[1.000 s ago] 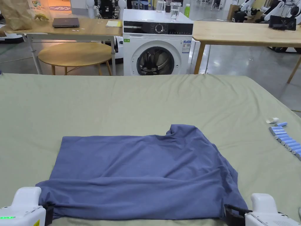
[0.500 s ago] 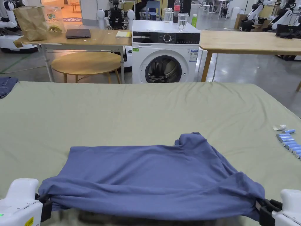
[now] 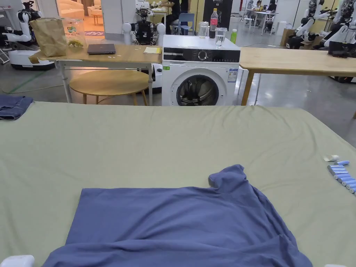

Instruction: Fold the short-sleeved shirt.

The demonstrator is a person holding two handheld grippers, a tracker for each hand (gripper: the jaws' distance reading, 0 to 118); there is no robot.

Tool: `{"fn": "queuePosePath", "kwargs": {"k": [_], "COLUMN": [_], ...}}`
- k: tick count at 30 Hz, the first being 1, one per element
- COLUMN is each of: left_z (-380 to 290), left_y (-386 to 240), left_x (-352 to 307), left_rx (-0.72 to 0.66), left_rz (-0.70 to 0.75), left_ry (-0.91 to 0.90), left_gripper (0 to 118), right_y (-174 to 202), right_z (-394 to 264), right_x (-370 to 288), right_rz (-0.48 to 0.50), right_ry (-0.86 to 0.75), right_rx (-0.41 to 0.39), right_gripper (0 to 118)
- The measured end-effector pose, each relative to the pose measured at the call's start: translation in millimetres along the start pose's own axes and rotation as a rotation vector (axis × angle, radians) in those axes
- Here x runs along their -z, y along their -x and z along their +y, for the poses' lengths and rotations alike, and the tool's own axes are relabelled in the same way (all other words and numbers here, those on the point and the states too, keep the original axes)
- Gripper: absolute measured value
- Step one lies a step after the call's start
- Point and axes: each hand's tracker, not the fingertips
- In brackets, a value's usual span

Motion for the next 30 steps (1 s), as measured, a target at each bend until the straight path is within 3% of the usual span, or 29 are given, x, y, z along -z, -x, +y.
{"fn": "queuePosePath", "kwargs": {"k": [1,6,10,11,12,13,14,16,26,27,29,30], "left_z": [8,59,82,84,87,89,87,86,113,122,144,153], "left_y": [-1,-27,-59,-65,-69,-73,-74,-73,-42,-39,-31,-33], "left_x": [-8,-32,-23,-21,-18,-15,-7,-2,78,91,124,139], "left_rx": [0.011,0.024,0.056,0.067,0.076,0.08,0.087,0.094,0.065,0.058,0.06,0.066], "left_rz": [0.018,-0.019,-0.008,-0.01,-0.024,-0.026,-0.021,-0.04,-0.002,0.003,0.036,0.043], "left_ry": [-0.054,-0.229,-0.32,-0.334,-0.33,-0.322,-0.31,-0.301,-0.15,-0.138,-0.107,-0.059], "left_gripper": [112,112,112,106,78,38,4,0,0,22,101,118], "right_y": [4,60,106,114,120,125,128,123,100,96,90,86], "right_z": [11,68,93,94,95,94,93,94,96,98,103,106], "right_x": [-7,-38,-43,-42,-41,-36,-31,-27,25,31,44,50], "right_rz": [0.02,0.061,0.094,0.097,0.084,0.05,0.02,0.107,0.056,0.051,0.038,0.029], "right_ry": [-0.022,-0.261,-0.42,-0.429,-0.459,-0.475,-0.461,-0.421,-0.316,-0.303,-0.28,-0.271], "right_rx": [-0.008,-0.089,-0.073,-0.082,-0.102,-0.117,-0.136,-0.119,-0.114,-0.113,-0.113,-0.116], "right_gripper": [106,107,106,100,67,20,0,0,0,0,0,0]}}
